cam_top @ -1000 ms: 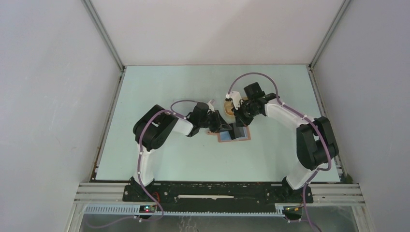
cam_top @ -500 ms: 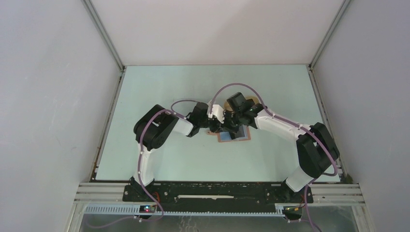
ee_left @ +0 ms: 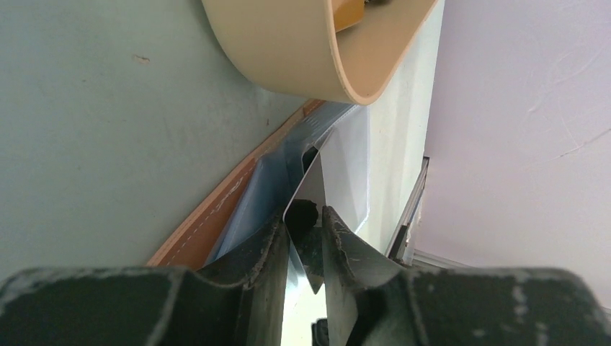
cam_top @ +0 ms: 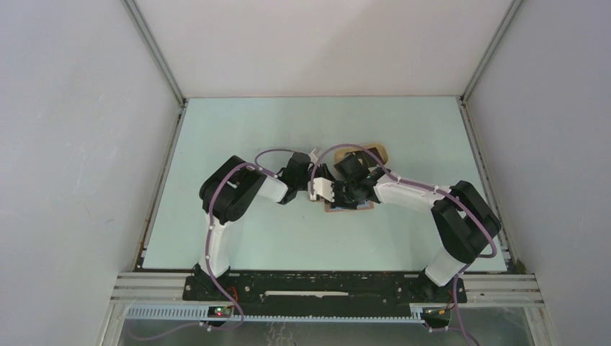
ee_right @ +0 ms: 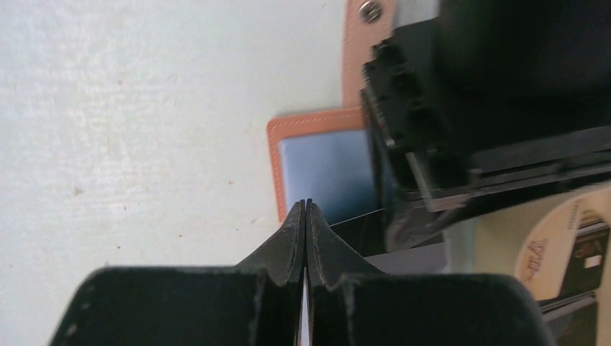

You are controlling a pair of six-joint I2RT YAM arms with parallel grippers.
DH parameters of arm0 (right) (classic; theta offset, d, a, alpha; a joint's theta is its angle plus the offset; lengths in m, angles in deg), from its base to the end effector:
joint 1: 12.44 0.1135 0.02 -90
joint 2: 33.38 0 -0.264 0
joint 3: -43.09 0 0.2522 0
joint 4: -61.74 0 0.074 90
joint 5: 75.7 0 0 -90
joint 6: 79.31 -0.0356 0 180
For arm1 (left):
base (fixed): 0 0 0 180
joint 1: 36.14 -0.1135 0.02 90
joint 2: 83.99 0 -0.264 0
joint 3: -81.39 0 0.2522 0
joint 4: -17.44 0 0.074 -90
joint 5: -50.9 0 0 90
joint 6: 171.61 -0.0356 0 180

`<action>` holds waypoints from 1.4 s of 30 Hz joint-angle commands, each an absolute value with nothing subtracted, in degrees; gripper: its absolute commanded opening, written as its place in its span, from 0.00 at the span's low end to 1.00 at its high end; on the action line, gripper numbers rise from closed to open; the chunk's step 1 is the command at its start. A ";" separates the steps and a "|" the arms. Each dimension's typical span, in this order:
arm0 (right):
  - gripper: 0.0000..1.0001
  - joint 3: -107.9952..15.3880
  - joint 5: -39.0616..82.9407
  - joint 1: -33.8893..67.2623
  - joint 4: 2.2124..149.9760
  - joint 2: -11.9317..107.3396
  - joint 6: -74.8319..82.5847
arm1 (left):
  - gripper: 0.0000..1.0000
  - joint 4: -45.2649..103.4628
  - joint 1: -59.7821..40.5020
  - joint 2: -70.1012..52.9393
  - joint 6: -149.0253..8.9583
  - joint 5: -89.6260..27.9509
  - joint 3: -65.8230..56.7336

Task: Put the credit cards into the card holder
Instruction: Insert the credit card into the card holder.

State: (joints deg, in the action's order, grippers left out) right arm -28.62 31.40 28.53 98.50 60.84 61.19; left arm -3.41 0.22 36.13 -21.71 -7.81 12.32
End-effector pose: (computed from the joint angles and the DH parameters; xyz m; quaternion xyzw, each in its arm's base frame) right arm 0.2405 0.2227 0.1874 -0.7103 0.6373 0.1211 0.2730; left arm 0.3122 -0.2528 0.0932 -0.0387 0.8446 -0.5135 0.1463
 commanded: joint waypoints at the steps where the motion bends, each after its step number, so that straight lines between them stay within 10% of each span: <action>1: 0.04 -26.27 30.25 29.65 95.36 58.03 66.45 | 0.29 0.53 0.73 38.62 -24.31 -7.76 11.47; 42: 0.02 -21.56 12.50 30.10 86.90 62.24 69.17 | 0.37 1.21 0.76 38.38 -24.84 -8.33 11.61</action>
State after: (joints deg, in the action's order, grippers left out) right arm -21.93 15.27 31.48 86.88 62.76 69.13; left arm -4.28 0.09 36.39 -21.74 -6.91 12.12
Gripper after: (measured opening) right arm 0.026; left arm 0.364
